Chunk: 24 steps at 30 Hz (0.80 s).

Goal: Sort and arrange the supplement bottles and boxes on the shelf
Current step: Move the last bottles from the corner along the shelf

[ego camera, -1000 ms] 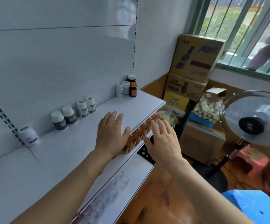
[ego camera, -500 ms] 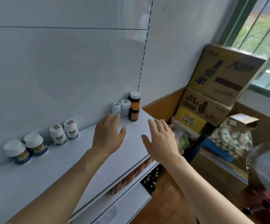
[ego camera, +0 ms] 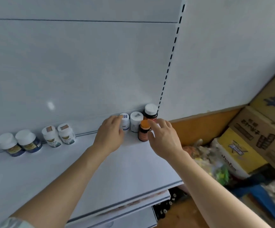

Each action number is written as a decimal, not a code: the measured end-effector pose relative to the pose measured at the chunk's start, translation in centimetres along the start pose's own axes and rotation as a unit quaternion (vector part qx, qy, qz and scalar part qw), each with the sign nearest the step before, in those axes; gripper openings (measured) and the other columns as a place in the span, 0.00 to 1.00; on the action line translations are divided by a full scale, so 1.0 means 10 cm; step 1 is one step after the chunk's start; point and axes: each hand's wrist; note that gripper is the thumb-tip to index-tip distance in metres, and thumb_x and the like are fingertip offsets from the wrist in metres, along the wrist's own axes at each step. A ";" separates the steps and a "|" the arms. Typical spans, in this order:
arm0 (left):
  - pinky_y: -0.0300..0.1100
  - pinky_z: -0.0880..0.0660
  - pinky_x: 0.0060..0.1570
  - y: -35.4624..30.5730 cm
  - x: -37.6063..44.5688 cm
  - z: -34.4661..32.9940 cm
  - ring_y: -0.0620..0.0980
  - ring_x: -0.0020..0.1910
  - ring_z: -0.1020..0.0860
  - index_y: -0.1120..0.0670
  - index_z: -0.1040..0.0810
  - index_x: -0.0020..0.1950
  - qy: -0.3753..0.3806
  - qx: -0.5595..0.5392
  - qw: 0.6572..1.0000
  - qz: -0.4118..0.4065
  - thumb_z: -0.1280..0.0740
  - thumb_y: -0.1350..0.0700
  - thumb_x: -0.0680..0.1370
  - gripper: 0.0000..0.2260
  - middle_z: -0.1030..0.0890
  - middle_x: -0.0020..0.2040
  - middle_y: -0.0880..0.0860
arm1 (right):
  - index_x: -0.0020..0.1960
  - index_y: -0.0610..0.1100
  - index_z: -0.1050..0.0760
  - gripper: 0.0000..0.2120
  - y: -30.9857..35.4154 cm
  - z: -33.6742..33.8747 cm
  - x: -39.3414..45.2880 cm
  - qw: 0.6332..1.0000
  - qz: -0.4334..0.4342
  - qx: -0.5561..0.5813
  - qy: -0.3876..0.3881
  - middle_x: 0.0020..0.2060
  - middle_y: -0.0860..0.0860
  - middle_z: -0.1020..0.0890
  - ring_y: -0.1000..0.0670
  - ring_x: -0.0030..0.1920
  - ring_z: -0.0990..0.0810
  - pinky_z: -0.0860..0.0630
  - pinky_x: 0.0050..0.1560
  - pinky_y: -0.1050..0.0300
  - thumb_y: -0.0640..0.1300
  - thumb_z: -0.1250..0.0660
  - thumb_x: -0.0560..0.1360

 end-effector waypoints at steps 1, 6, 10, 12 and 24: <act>0.52 0.29 0.63 -0.01 0.03 -0.02 0.58 0.66 0.29 0.56 0.33 0.74 0.006 -0.001 1.000 0.008 0.39 0.62 0.78 0.23 0.28 0.68 0.55 | 0.66 0.50 0.29 0.17 -0.03 -0.03 0.05 1.000 0.016 0.010 0.000 0.58 0.45 0.24 0.39 0.57 0.27 0.24 0.53 0.45 0.48 0.42 0.78; 0.50 0.27 0.57 -0.04 0.21 -0.12 0.57 0.63 0.28 0.53 0.31 0.71 0.017 0.015 1.000 0.010 0.40 0.65 0.76 0.23 0.30 0.68 0.53 | 0.57 0.48 0.23 0.16 -0.17 -0.20 0.25 0.996 0.077 0.047 -0.017 0.45 0.46 0.22 0.39 0.44 0.26 0.24 0.37 0.46 0.49 0.44 0.75; 0.46 0.27 0.46 0.00 0.31 -0.19 0.56 0.54 0.24 0.53 0.26 0.65 -0.007 0.017 1.000 0.005 0.36 0.61 0.77 0.16 0.28 0.63 0.53 | 0.56 0.47 0.22 0.11 -0.23 -0.27 0.34 0.991 0.094 0.095 -0.023 0.46 0.47 0.21 0.41 0.43 0.24 0.23 0.37 0.46 0.47 0.36 0.76; 0.45 0.28 0.43 0.01 0.34 -0.21 0.55 0.49 0.23 0.53 0.25 0.62 -0.024 0.008 1.000 0.016 0.35 0.61 0.77 0.14 0.28 0.60 0.52 | 0.56 0.46 0.22 0.10 -0.25 -0.29 0.36 0.988 0.100 0.114 -0.026 0.46 0.47 0.21 0.42 0.43 0.23 0.23 0.35 0.47 0.45 0.35 0.75; 0.42 0.25 0.48 0.02 0.27 -0.12 0.45 0.42 0.22 0.49 0.20 0.54 -0.038 -0.141 0.988 0.043 0.30 0.57 0.75 0.09 0.27 0.52 0.46 | 0.56 0.49 0.19 0.10 -0.27 -0.23 0.35 0.963 0.079 0.255 -0.031 0.49 0.53 0.19 0.54 0.43 0.19 0.20 0.44 0.53 0.44 0.29 0.75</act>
Point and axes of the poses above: each hand's wrist, its own x-axis towards the middle knuckle, its own z-axis out of the back of the hand, y = z × x
